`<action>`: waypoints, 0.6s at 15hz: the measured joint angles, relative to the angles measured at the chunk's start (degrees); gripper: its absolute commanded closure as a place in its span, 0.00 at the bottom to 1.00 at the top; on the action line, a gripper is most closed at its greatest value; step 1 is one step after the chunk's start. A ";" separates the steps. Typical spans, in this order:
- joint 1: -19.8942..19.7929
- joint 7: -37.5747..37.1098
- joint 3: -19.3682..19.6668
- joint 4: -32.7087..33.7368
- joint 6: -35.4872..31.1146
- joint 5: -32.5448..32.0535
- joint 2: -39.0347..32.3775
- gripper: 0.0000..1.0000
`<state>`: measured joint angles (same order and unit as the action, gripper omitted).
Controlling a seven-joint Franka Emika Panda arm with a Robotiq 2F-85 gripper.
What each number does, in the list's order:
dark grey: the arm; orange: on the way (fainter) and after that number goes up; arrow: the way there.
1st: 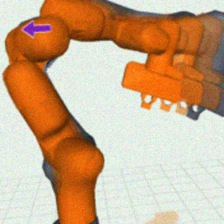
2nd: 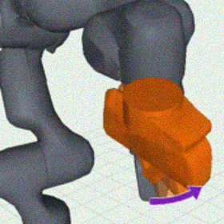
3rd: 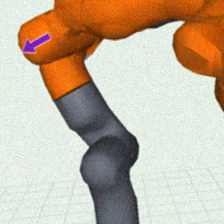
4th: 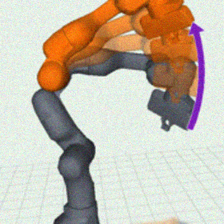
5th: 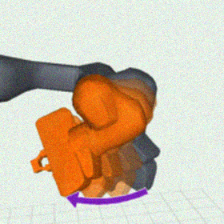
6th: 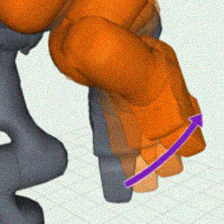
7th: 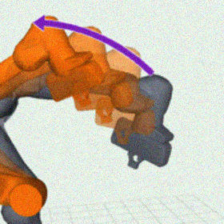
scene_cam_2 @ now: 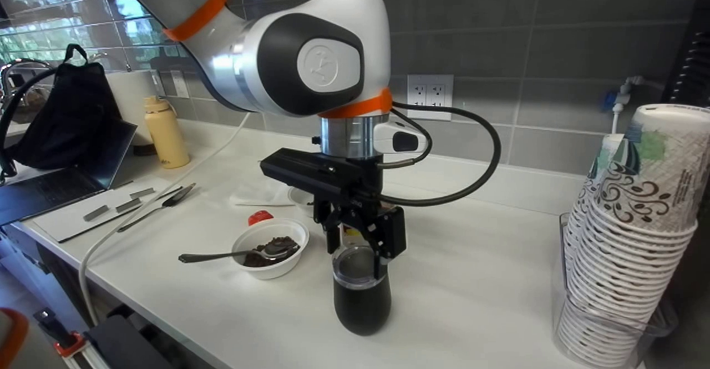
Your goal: Remove the lid from the black thermos.
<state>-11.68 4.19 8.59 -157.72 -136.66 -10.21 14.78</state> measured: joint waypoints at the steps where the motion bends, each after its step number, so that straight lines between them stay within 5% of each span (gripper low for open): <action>1: 0.00 -0.20 -0.09 0.00 0.00 -0.09 -0.06 0.16; 2: 0.00 -0.45 -0.15 0.00 0.00 -0.15 -0.08 0.31; 3: 0.00 -0.59 -0.22 0.00 0.00 -0.19 -0.09 0.33; 9: 0.00 -0.83 -0.26 0.02 -0.02 -0.28 -0.08 0.33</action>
<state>-11.68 3.36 8.32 -157.70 -136.68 -10.49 14.69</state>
